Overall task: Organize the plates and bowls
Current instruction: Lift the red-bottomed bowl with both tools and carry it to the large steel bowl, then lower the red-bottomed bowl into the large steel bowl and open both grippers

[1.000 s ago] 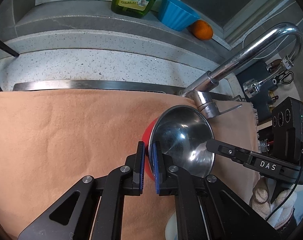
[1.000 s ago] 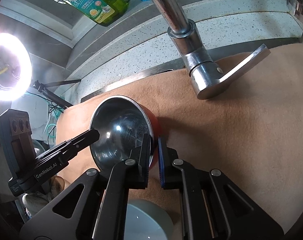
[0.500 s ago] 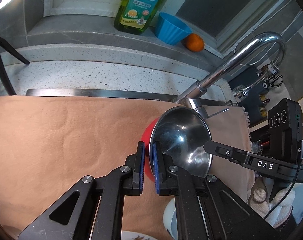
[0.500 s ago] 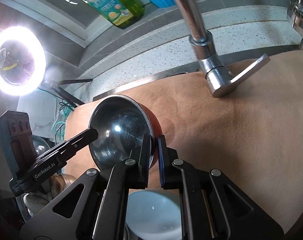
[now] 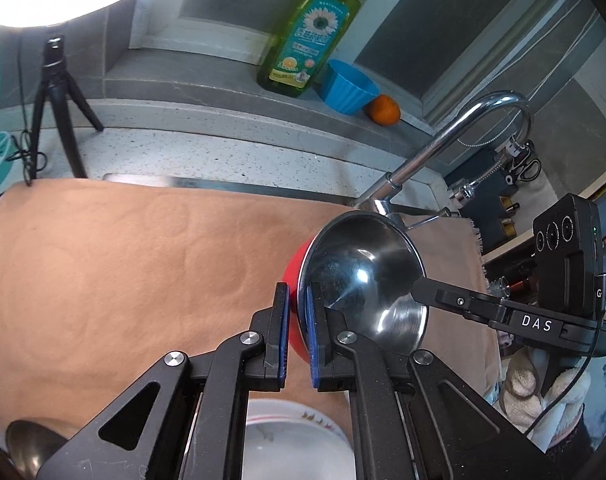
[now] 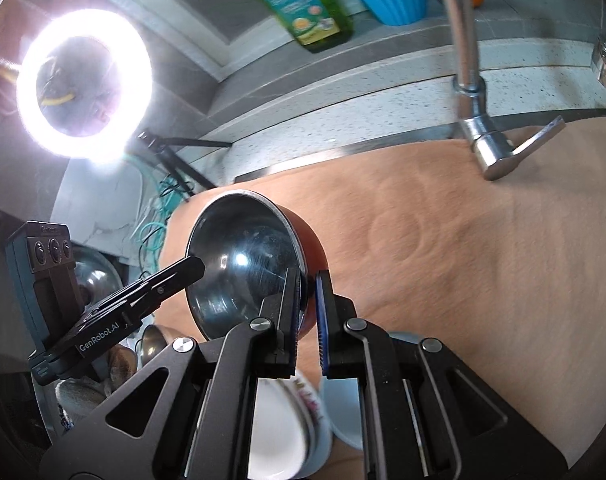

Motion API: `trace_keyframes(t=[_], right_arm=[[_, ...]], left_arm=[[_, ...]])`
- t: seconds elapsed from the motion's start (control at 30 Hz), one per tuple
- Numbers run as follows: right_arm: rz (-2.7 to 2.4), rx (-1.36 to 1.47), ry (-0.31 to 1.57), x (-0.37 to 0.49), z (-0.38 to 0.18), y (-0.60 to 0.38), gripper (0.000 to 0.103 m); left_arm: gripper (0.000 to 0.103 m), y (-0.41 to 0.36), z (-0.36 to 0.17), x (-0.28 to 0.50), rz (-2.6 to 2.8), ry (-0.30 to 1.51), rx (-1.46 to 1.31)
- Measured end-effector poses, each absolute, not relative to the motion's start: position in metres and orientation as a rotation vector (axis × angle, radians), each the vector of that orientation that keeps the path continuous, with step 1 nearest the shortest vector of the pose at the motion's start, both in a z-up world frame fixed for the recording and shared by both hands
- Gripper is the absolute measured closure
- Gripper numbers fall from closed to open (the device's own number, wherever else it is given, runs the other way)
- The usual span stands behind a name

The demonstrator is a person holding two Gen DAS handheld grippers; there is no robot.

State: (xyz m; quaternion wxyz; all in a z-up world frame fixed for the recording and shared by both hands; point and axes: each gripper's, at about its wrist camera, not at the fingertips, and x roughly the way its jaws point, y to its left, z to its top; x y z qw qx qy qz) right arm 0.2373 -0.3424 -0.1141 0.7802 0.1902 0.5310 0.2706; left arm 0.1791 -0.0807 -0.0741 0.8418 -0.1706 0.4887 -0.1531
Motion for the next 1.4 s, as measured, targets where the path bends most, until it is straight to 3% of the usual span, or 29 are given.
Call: trace_keyframes(t=[0.7, 1.4], right_arm=[[0.746, 0.303, 1.152, 0.154, -0.087, -0.234, 0.095], [0.88, 0.159, 1.255, 0.117, -0.11, -0.136, 0.095]], left_arm=[[0.097, 0.019, -0.057, 0.087, -0.216, 0.978, -0.415], [0.097, 0.087, -0.085, 0.028, -0.083, 1.024, -0.513]])
